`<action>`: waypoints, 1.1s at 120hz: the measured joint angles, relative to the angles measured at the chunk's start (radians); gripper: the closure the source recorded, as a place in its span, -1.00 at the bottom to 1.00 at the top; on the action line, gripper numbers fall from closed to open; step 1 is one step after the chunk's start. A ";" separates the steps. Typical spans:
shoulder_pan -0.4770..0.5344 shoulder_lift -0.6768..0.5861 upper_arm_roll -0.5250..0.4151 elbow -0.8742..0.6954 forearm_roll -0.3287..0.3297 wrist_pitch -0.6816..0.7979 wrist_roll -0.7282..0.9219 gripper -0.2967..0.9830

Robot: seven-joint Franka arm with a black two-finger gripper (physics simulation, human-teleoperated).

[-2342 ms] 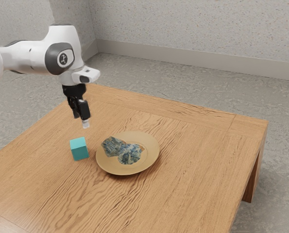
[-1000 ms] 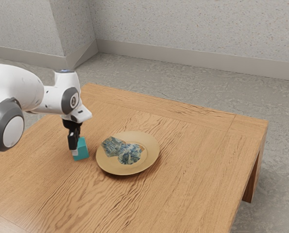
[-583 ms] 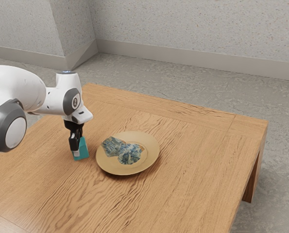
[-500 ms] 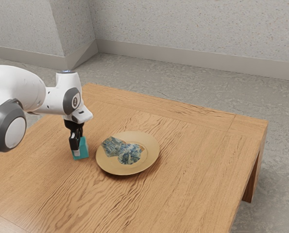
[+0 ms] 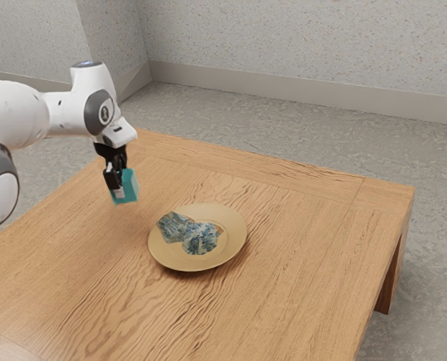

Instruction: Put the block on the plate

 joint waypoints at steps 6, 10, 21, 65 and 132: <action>-0.003 0.002 0.001 0.030 0.000 -0.014 0.001 -0.08; -0.010 0.006 0.000 0.053 0.000 -0.023 0.002 -0.08; -0.039 0.038 -0.003 0.128 -0.002 -0.051 0.003 -0.08; -0.193 0.089 -0.018 0.207 -0.041 -0.114 0.005 -0.08; -0.242 0.071 -0.026 0.018 -0.082 -0.092 0.009 -0.08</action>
